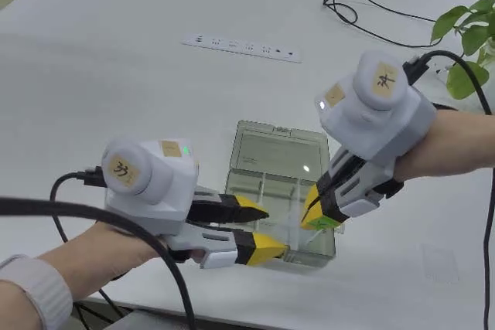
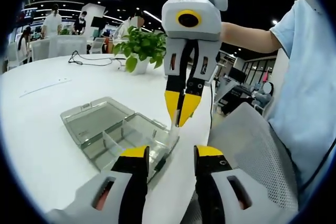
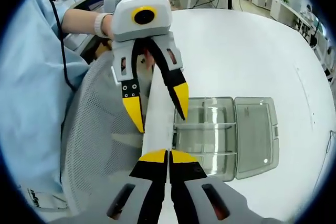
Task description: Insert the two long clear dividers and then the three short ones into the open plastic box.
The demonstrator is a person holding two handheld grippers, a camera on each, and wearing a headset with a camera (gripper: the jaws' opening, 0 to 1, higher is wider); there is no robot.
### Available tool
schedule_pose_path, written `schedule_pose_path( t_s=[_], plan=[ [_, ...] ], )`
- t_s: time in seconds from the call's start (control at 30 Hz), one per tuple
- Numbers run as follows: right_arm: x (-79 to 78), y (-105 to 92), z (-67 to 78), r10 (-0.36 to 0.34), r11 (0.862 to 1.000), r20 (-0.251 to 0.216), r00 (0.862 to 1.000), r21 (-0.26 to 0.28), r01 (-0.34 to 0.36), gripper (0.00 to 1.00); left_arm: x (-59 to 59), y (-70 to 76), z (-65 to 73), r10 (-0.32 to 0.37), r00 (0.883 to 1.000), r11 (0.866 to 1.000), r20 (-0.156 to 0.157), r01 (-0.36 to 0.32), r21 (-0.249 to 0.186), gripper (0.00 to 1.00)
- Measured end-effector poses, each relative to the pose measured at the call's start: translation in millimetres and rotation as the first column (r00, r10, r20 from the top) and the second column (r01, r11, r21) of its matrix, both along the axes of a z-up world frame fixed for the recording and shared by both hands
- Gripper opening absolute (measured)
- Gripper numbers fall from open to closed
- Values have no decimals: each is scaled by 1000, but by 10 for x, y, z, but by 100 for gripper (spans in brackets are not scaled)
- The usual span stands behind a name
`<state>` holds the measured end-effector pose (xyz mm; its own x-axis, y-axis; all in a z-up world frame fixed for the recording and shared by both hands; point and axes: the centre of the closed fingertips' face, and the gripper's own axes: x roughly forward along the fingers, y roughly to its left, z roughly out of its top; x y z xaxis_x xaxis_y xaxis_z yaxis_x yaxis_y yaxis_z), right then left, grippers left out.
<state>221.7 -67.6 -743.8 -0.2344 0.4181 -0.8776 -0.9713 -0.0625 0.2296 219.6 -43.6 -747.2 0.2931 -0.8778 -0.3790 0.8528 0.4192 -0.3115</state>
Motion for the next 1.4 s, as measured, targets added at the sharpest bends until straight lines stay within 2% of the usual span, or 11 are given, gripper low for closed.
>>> schedule_pose_path(
  t_s=[0.1, 0.33, 0.57, 0.7, 0.77, 0.9, 1.4],
  plan=[
    [106, 2, -28, -14, 1000, 25, 1000, -7, 15, 2, 28, 80, -21, 23, 1000, 1000, -1, -23, 12, 36],
    [293, 17, -58, -46, 999, 73, 996, -16, 47, 2, 89, 268, -97, 74, 997, 995, 30, -75, 66, 52],
    [388, 55, -85, -54, 998, 98, 994, -19, 56, 2, 186, 429, -154, 150, 987, 983, 48, -155, 101, 78],
    [422, 68, -97, -54, 998, 106, 993, -18, 56, 2, 239, 519, -197, 198, 979, 972, 47, -202, 119, 94],
    [494, 89, -113, -55, 998, 119, 991, -8, 57, 2, 259, 558, -213, 220, 975, 967, 42, -223, 125, 100],
    [506, 92, -133, -59, 998, 116, 991, -11, 61, 2, 260, 593, -226, 232, 972, 964, 29, -234, 123, 100],
    [465, 62, -228, -47, 998, 104, 993, -31, 50, 2, 224, 577, -243, 231, 973, 966, 11, -231, 116, 96]
  ],
)
